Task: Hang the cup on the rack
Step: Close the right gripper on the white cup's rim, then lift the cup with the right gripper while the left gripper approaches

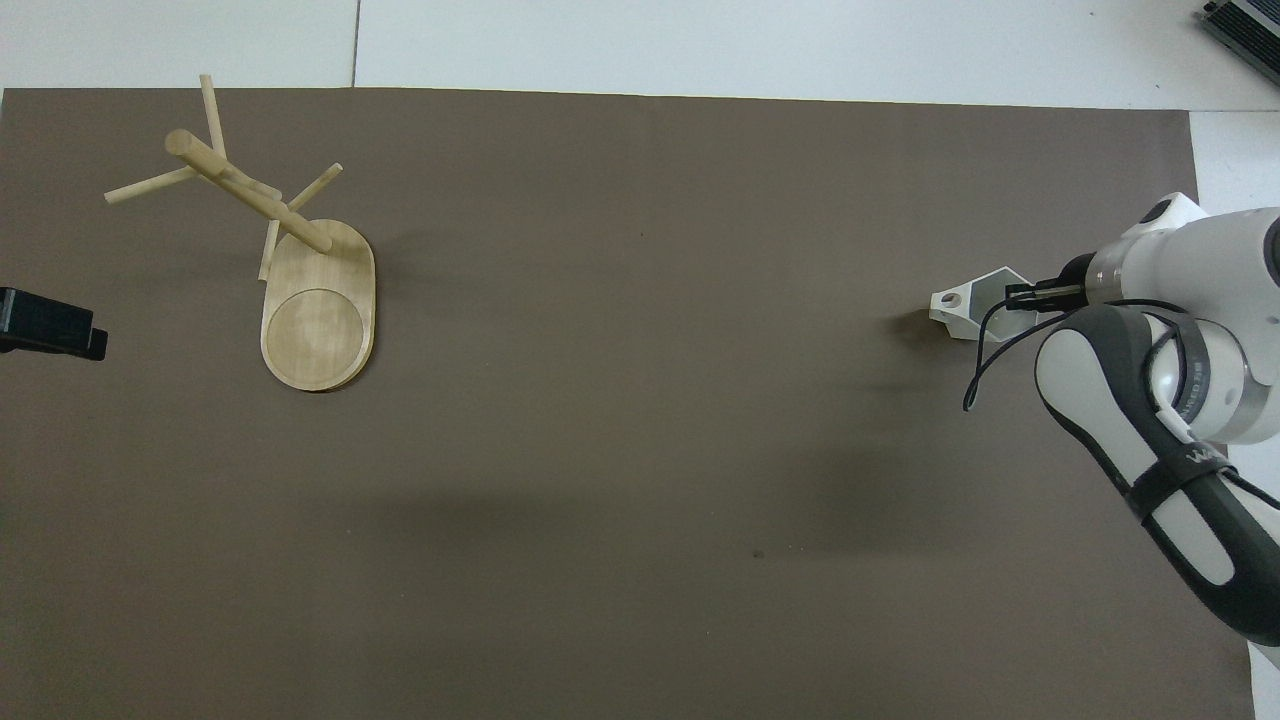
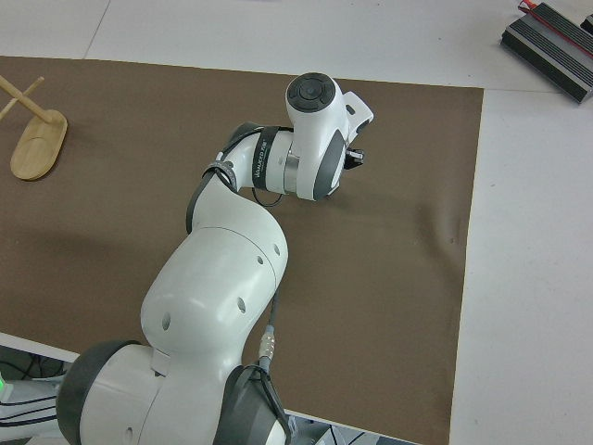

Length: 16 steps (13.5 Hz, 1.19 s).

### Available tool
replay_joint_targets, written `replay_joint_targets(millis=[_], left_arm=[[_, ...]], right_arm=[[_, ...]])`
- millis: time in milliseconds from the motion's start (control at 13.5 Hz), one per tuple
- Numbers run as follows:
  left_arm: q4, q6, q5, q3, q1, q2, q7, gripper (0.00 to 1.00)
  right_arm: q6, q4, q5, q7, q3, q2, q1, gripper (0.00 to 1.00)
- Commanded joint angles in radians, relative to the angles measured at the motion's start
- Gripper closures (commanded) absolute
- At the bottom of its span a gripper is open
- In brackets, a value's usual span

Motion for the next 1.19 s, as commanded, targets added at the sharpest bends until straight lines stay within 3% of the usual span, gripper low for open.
replay_joint_targets(millis=[0,370,815,1111], left_arm=[[-0.014,-0.006,-0.005,-0.001,0.008,-0.015,0.009,0.0],[-0.014,-0.006,-0.005,-0.001,0.008,-0.015,0.009,0.0],[-0.014,-0.006,-0.005,-0.001,0.008,-0.015,0.009,0.0],[-0.014,-0.006,-0.005,-0.001,0.008,-0.015,0.009,0.0]], right_arm=[[-0.026,0.019,0.009,0.016,0.004,-0.004,-0.003,1.0],[-0.041,0.031,0.02,0.016,0.004,-0.009,-0.001,1.0],[-0.301,0.186,0.032,0.014,0.022,-0.021,0.002,1.0],[-0.353,0.217,0.237,0.014,0.058,-0.047,0.004,1.0]])
